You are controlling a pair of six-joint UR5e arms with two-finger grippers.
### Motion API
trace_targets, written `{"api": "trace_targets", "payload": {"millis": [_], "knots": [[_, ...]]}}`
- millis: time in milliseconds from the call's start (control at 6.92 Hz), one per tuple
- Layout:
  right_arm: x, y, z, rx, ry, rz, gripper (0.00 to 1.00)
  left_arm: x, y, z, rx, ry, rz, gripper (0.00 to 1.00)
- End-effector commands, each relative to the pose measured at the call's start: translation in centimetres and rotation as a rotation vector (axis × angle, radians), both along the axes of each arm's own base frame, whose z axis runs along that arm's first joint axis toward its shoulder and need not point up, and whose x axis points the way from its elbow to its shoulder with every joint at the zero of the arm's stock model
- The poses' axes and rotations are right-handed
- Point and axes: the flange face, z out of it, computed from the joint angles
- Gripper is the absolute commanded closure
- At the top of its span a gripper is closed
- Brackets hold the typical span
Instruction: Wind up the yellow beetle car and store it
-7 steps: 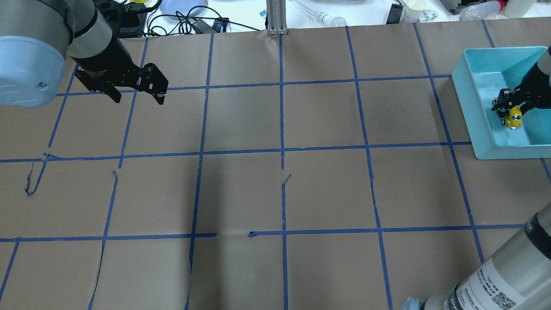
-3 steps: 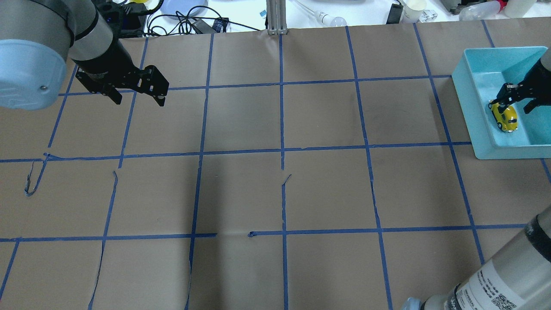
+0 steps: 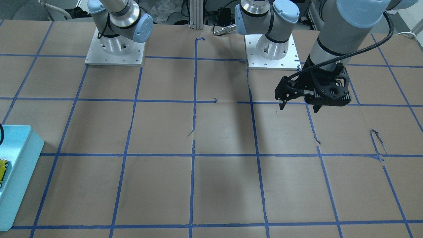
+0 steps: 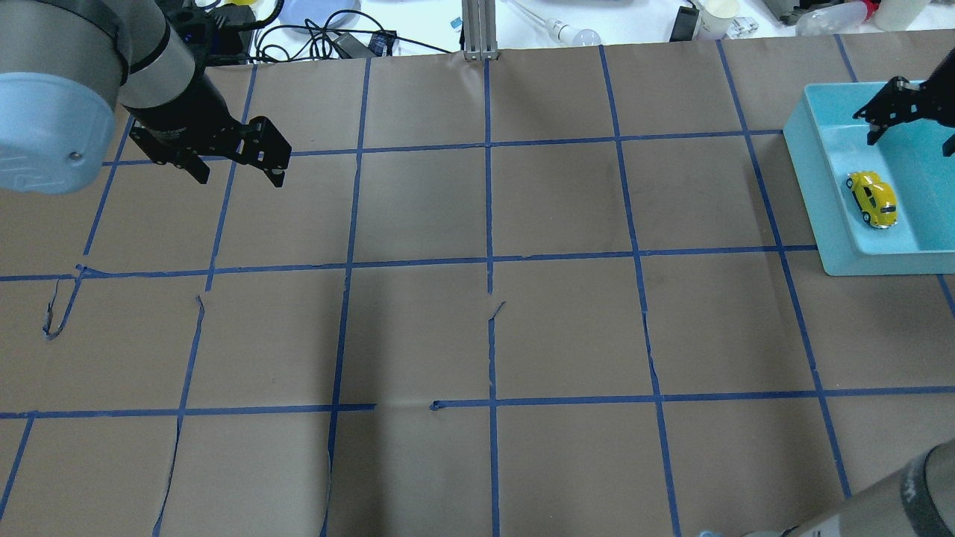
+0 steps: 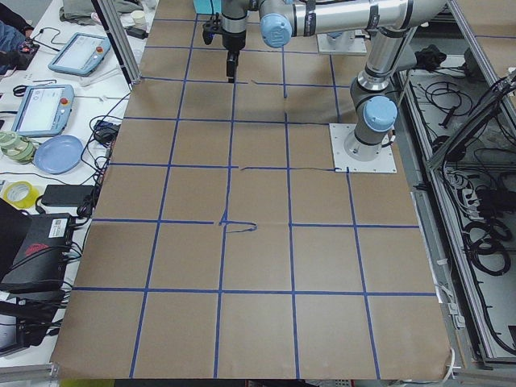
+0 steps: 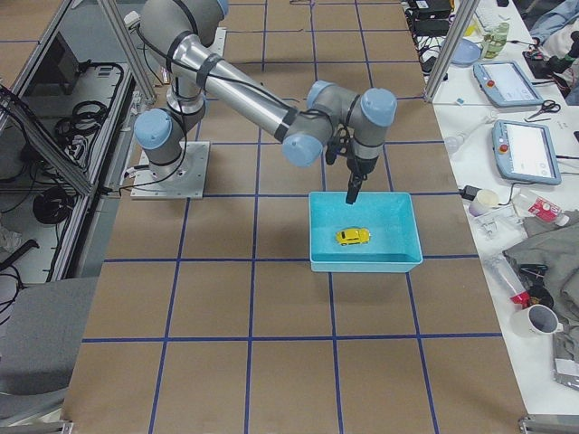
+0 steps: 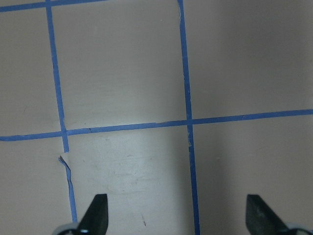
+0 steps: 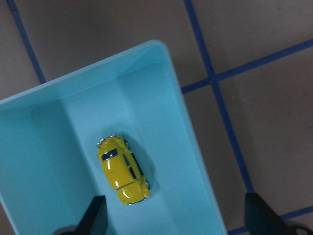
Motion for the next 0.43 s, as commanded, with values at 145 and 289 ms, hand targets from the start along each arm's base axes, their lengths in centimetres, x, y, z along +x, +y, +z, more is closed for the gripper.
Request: {"api": "trace_targets", "payload": {"millis": [145,289], "knots": [[15.3,1.6,5.3,-0.039,-0.012,-0.365,0.0,0.0,0.5,0.3,0.005,-0.002,0.001,0.0],[20.5,2.2,6.5,-0.075,-0.045,-0.533,0.0,0.0,0.4,0.3,0.0,-0.002,0.001,0.0]]}}
